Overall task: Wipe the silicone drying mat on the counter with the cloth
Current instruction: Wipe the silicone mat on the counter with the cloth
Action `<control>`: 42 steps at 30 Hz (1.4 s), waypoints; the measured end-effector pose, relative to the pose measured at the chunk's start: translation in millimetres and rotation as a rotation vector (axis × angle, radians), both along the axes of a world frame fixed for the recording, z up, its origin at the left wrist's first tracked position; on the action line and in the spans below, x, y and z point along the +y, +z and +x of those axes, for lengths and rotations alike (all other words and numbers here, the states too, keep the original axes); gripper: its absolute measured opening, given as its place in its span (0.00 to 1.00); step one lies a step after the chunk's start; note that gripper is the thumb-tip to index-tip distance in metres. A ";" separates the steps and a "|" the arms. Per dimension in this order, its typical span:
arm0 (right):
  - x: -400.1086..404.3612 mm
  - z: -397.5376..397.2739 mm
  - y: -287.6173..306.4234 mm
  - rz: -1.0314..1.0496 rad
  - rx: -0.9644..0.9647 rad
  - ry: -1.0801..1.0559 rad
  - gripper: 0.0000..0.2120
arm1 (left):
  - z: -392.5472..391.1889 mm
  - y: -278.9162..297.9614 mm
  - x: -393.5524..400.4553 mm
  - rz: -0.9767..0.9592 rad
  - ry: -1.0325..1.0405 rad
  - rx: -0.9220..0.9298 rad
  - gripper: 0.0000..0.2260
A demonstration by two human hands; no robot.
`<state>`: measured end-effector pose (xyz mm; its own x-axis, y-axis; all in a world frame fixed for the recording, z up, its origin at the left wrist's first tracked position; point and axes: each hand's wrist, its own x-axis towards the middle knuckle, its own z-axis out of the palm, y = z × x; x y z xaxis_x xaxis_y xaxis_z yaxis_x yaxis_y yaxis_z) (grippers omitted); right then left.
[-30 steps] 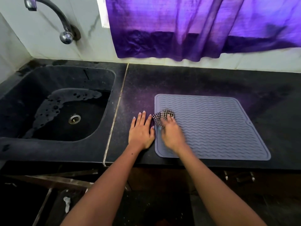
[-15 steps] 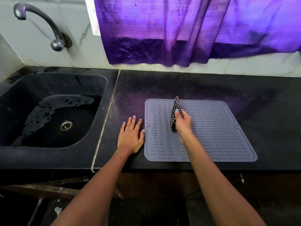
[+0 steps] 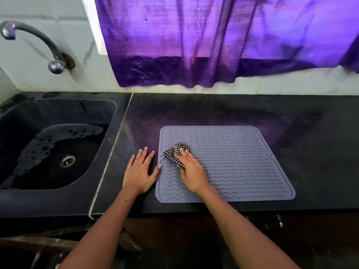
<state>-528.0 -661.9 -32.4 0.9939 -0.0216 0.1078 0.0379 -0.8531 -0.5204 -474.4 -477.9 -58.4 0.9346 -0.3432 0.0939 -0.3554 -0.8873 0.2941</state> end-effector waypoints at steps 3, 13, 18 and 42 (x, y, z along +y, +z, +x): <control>-9.3 10.2 13.2 0.667 0.048 -0.240 0.17 | -0.2 -0.7 0.9 0.002 -0.009 -0.002 0.39; -45.8 -22.3 11.9 -0.196 0.099 -0.169 0.25 | -1.4 0.5 1.0 -0.013 -0.005 -0.019 0.38; -43.9 -9.2 14.7 -0.419 0.152 -0.143 0.23 | -2.2 0.0 -1.0 0.000 0.006 -0.031 0.38; -94.8 -27.4 10.1 -0.383 0.163 -0.196 0.29 | -2.0 0.1 -1.5 0.007 0.015 -0.049 0.37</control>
<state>-555.4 -756.7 -22.3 0.9796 -0.2005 -0.0127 -0.2000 -0.9680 -0.1515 -476.4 -479.4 -58.3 0.9338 -0.3303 0.1372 -0.3562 -0.8944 0.2706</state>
